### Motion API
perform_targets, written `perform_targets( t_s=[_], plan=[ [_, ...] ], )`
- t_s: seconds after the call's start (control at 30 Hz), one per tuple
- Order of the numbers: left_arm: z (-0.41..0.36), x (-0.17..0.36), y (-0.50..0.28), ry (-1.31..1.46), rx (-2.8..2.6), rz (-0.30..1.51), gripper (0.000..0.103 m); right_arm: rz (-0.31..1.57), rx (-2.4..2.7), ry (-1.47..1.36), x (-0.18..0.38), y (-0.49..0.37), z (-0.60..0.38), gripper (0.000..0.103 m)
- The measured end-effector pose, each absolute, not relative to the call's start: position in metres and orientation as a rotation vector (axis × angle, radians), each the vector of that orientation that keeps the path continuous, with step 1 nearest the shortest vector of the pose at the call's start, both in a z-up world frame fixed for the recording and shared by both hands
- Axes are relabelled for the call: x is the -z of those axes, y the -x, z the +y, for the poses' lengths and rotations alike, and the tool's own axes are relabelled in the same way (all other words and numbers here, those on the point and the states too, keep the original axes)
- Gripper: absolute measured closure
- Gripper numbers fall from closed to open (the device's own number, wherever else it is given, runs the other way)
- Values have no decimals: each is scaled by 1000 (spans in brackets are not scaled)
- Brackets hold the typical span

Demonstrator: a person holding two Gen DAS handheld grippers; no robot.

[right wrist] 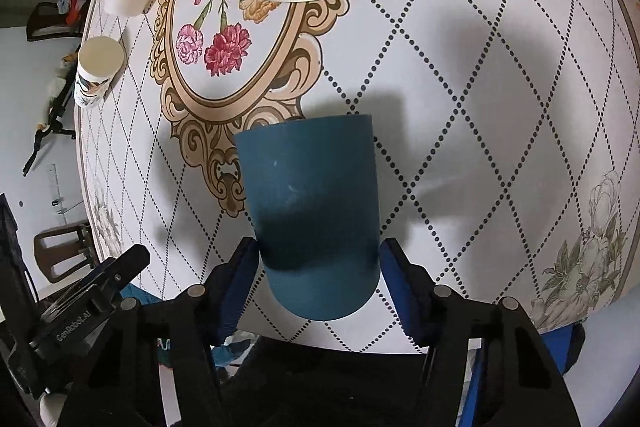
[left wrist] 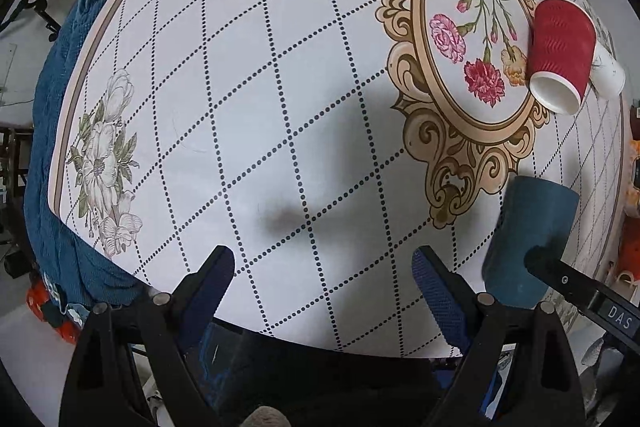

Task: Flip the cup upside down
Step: 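Close the right tool on the teal cup while the left tool opens and releases it, then rotate the right tool to turn the teal cup's open end downward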

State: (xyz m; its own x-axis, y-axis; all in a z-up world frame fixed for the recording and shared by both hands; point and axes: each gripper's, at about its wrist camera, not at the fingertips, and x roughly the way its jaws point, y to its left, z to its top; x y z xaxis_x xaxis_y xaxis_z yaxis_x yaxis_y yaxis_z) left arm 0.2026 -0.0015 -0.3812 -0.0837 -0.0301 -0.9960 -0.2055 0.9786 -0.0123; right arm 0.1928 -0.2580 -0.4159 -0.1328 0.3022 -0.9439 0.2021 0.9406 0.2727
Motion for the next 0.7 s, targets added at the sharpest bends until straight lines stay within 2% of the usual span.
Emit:
perform_targets(
  t_s=[0.4, 0.47, 0.57, 0.7],
  plan=[
    [-13, 383, -216, 146, -126, 1630, 12, 1727, -113, -398, 410, -192, -261, 37],
    [-11, 380, -218, 133, -129, 1616, 12, 1728, -127, -372, 402, -193, -262, 32],
    [-16, 378, -223, 120, -118, 1604, 9, 1690, -179, -175, 376, -197, -252, 22],
    [-18, 381, -224, 89, -115, 1589, 7, 1531, -339, 393, 336, -195, -211, 10]
  ],
)
